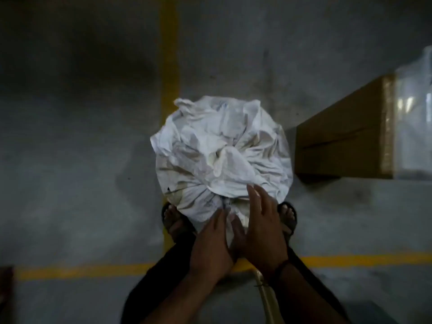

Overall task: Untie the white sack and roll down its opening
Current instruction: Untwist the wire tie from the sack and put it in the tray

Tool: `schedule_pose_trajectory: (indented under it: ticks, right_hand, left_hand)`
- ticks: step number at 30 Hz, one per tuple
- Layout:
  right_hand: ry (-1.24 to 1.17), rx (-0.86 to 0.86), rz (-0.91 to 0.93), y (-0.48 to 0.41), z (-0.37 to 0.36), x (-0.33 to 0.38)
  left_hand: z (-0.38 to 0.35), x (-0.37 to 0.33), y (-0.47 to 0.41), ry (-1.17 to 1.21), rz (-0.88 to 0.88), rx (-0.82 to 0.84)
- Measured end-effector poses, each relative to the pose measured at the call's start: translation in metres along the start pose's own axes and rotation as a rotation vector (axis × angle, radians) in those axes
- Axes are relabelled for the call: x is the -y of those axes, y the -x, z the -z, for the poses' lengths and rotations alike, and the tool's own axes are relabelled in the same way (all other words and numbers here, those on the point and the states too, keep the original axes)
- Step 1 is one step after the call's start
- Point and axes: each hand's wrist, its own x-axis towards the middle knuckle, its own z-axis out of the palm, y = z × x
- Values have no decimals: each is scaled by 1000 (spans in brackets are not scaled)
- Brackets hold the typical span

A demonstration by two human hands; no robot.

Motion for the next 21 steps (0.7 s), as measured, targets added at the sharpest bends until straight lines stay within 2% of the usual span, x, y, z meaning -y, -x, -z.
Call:
schedule_pose_trajectory:
  ticks: [4,7,9,12,17,21]
  right_hand:
    - [76,-51,147,-28,-26,-30]
    - [84,-74,272,-57,-37,-49]
    - [109,-121,299,-75,-39,-60]
    - [155,-147,345,-86,-37,-70]
    - [216,-268,435,-68,-30,-60]
    - [217,-274,436,-29,-47,-44]
  left_hand:
    - [-19,22,-47,-53,-144,-129]
    - [-22,15,-76,-152,-205,-149]
    - [-26,18,-93,-235,-234,-172]
    - [-27,27,-109,-260,-370,-296]
    - [-22,35,-110,-269,-483,-322]
    - [-28,39,-79,-231,-547,-359]
